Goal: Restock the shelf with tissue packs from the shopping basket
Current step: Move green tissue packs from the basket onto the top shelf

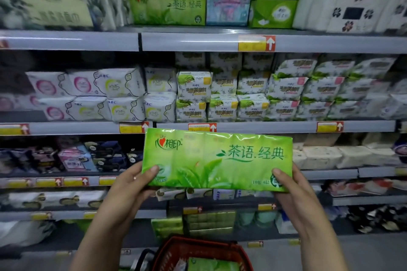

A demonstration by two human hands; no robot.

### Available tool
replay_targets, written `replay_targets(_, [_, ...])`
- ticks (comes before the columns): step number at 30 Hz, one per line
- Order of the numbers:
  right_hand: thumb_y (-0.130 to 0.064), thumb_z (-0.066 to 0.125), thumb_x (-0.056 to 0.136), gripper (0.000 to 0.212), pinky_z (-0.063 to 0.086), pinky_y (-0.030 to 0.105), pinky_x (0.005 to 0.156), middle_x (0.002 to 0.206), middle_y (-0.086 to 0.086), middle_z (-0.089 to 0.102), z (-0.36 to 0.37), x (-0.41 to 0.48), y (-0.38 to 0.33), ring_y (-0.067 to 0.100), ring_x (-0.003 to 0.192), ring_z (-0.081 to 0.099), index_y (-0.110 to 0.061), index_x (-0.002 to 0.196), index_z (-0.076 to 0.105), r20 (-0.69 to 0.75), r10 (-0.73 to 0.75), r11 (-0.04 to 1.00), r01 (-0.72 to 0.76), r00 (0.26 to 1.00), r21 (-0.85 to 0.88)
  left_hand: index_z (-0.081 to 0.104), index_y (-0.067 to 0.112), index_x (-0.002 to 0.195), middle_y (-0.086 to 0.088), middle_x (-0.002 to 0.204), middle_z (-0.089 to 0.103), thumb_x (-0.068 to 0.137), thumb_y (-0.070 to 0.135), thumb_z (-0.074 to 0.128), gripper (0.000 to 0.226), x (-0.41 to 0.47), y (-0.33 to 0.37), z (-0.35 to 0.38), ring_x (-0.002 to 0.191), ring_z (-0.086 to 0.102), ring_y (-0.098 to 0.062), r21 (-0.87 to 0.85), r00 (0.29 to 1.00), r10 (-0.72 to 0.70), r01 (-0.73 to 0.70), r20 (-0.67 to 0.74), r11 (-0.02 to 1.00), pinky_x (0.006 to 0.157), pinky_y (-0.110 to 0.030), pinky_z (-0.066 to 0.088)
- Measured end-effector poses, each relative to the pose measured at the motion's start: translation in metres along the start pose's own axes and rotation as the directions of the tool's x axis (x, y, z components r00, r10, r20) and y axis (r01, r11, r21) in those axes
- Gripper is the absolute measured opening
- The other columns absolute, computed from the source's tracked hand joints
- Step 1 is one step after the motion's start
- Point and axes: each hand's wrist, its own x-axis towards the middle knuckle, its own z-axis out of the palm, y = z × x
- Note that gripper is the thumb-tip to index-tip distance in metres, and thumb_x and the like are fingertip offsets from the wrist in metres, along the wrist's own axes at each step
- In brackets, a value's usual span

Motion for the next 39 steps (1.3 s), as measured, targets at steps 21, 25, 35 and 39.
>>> replay_targets(21, [-0.055, 0.091, 0.03, 0.099, 0.043, 0.037, 0.094, 0.11, -0.012, 0.071, -0.004, 0.002, -0.024, 0.012, 0.112, 0.059, -0.032, 0.121, 0.059, 0.067, -0.057, 0.998, 0.058, 0.996, -0.022, 0.064, 0.009, 0.115, -0.006, 0.111, 0.073, 0.048, 0.049, 0.086, 0.08, -0.008, 0.01, 0.021, 0.11, 0.064, -0.022, -0.102, 0.999, 0.026, -0.03, -0.044, 0.994, 0.099, -0.04, 0.044])
replay_targets(25, [-0.06, 0.09, 0.026, 0.117, 0.034, 0.048, 0.11, 0.127, -0.006, 0.064, 0.0, 0.004, -0.037, 0.019, 0.123, 0.053, -0.029, 0.132, 0.052, 0.082, -0.083, 0.996, 0.086, 0.993, -0.038, 0.065, 0.008, 0.114, -0.006, 0.108, 0.073, 0.053, 0.045, 0.083, 0.073, -0.009, 0.016, 0.028, 0.11, 0.065, -0.022, -0.117, 0.997, 0.036, -0.043, -0.062, 0.992, 0.093, -0.034, 0.048])
replay_targets(35, [-0.04, 0.088, 0.046, 0.075, 0.057, 0.02, 0.072, 0.11, -0.005, 0.072, 0.014, 0.025, -0.066, 0.012, 0.101, 0.067, -0.028, 0.116, 0.062, 0.145, -0.17, 0.985, 0.172, 0.975, 0.001, 0.074, 0.018, 0.101, -0.006, 0.107, 0.074, 0.031, 0.063, 0.088, 0.084, -0.002, 0.041, 0.033, 0.101, 0.068, -0.019, -0.067, 0.98, 0.175, -0.182, -0.095, 0.981, 0.088, -0.033, 0.047])
replay_targets(39, [-0.054, 0.092, 0.028, 0.102, 0.054, 0.031, 0.091, 0.112, -0.005, 0.071, 0.031, 0.031, -0.069, 0.013, 0.104, 0.066, -0.027, 0.121, 0.059, 0.15, -0.186, 0.982, 0.191, 0.971, -0.017, 0.071, 0.015, 0.104, -0.005, 0.104, 0.075, 0.049, 0.051, 0.085, 0.067, 0.003, 0.053, 0.024, 0.096, 0.07, -0.015, -0.059, 0.975, 0.204, -0.21, -0.091, 0.976, 0.075, -0.022, 0.051])
